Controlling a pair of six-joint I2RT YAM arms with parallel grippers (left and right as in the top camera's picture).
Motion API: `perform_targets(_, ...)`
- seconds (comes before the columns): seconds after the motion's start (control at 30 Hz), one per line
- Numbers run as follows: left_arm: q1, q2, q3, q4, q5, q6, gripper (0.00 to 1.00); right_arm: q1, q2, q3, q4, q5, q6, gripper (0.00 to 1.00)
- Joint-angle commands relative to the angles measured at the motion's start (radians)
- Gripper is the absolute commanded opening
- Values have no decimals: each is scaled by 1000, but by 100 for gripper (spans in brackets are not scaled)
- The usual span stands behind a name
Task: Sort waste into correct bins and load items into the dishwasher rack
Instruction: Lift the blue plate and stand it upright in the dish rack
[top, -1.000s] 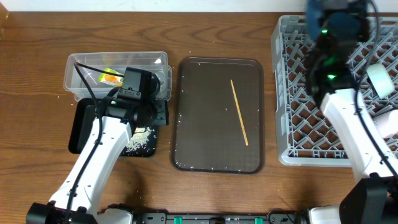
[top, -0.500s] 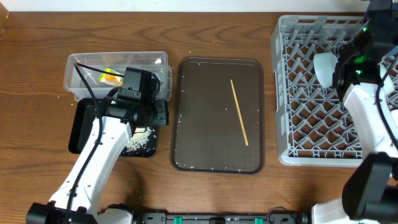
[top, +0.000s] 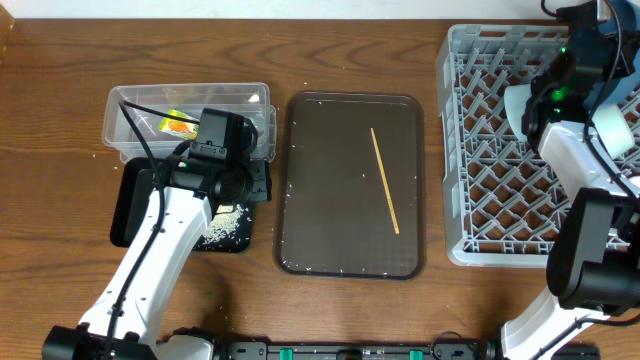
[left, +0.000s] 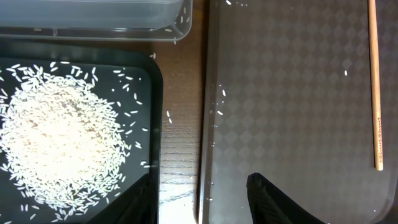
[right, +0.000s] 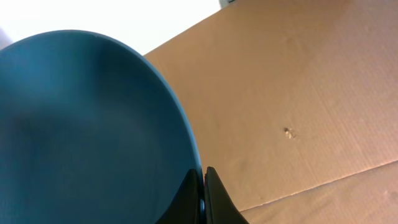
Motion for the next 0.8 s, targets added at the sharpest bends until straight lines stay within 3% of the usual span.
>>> perform_targets(0.0, 4, -7, 16, -3, -9, 1, 49, 0, 22, 3, -8, 17, -10, 1)
perform_targets(0.33, 4, -7, 16, -3, -9, 1, 49, 58, 27, 3, -172, 36, 197, 2)
perform_targets(0.6, 4, -7, 16, -3, -9, 1, 49, 109, 27, 3, -269, 66, 285, 21)
perform_targets(0.77, 4, -7, 16, -3, -9, 1, 49, 126, 27, 3, -375, 66, 349, 24)
